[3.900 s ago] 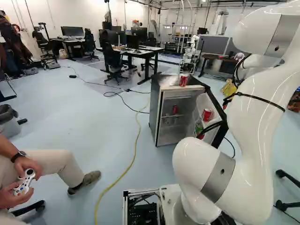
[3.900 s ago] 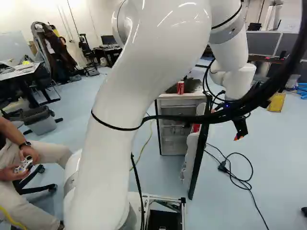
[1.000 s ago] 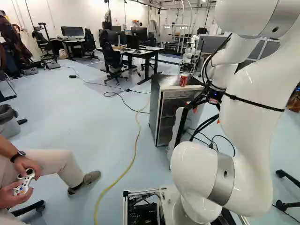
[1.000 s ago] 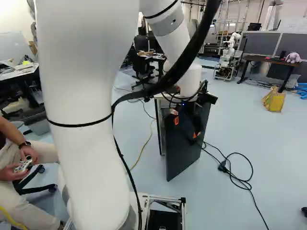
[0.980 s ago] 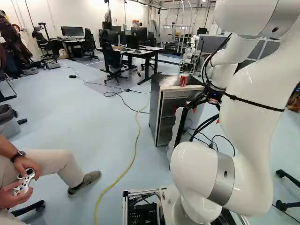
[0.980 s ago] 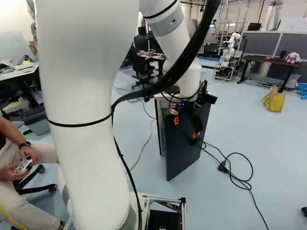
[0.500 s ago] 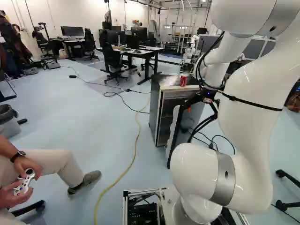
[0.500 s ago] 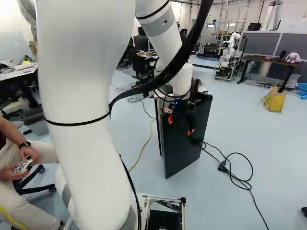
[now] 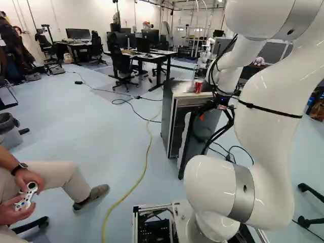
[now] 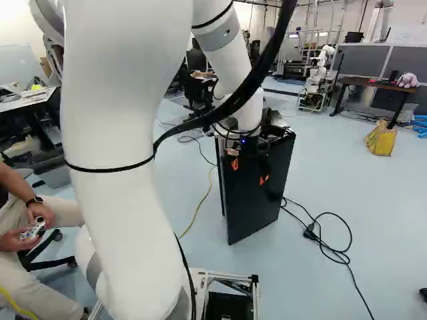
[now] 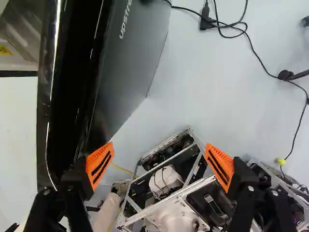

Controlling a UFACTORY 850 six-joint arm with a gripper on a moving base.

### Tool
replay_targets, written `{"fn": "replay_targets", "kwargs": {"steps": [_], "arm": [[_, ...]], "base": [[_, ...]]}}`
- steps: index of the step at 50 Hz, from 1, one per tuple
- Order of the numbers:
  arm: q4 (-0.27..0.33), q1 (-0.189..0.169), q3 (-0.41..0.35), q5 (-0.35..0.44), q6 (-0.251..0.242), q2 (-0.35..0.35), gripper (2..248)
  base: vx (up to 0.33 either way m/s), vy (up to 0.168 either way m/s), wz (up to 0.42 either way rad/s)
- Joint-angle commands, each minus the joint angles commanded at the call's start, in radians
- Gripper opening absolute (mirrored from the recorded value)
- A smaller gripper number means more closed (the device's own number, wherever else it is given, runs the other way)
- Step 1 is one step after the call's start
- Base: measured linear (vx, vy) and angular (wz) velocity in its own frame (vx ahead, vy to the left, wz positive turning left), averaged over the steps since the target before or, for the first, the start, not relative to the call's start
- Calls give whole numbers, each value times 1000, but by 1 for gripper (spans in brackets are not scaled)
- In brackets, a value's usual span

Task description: Grab a drink from the fridge

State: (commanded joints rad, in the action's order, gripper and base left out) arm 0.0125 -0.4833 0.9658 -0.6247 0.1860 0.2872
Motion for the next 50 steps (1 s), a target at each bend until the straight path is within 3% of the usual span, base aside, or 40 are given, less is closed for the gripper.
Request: {"fn": "replay_targets", "kwargs": {"steps": [29,50], "arm": [[63,2,35,48,0,92,247],[131,2,38,135,0,100,247]], "base": [[0,0,0],[0,0,0]]}}
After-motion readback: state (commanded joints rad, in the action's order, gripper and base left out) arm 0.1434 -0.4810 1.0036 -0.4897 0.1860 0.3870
